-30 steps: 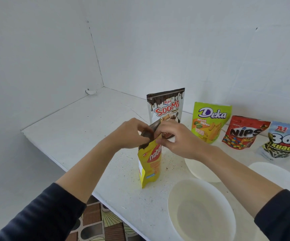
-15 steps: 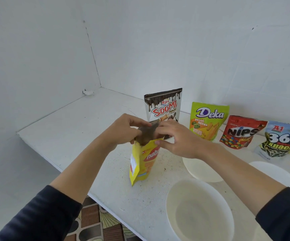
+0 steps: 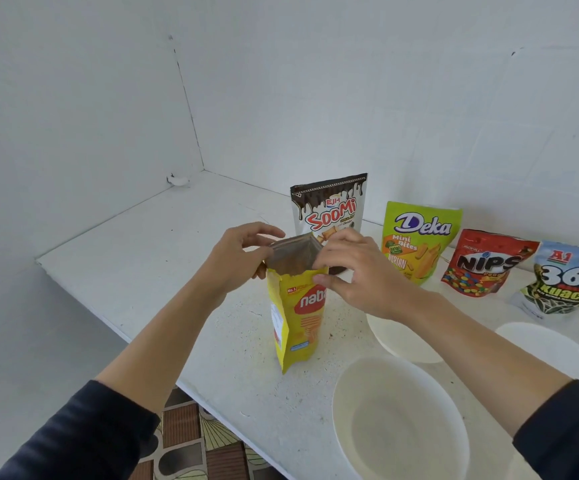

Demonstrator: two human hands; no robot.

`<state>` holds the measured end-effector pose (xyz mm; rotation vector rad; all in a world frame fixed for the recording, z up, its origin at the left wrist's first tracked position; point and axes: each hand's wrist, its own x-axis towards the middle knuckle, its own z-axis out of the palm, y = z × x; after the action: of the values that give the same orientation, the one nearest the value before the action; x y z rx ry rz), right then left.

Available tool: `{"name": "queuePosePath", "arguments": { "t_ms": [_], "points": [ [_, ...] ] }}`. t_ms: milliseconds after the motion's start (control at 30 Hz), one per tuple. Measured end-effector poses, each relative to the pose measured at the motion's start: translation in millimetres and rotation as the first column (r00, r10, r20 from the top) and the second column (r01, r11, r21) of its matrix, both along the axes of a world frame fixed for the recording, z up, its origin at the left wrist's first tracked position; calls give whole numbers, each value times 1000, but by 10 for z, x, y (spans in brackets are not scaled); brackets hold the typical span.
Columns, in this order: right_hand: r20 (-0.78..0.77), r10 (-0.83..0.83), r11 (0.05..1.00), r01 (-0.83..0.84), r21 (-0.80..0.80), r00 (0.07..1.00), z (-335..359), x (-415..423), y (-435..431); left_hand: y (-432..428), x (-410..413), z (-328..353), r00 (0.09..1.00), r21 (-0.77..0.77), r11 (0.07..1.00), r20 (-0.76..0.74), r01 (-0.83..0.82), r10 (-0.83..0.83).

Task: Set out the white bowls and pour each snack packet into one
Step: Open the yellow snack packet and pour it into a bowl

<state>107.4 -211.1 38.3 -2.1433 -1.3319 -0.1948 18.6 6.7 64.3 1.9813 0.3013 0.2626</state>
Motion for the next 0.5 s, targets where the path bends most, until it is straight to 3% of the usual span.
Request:
{"name": "queuePosePath", "arguments": {
  "t_ms": [100, 267, 500],
  "points": [
    [27, -32, 996, 30, 83, 999, -52, -47, 85, -57, -66, -56, 999, -49, 999, 41, 16, -14],
    [-5, -183, 955, 179, 237, 983, -13, -90, 207, -146, -332, -313, 994, -257, 961, 62, 106, -93],
    [-175, -234, 860, 287, 423, 956, 300, -156, 300, -176, -484, -664, 994, -192, 975, 20, 108, -106]
  ]
}}
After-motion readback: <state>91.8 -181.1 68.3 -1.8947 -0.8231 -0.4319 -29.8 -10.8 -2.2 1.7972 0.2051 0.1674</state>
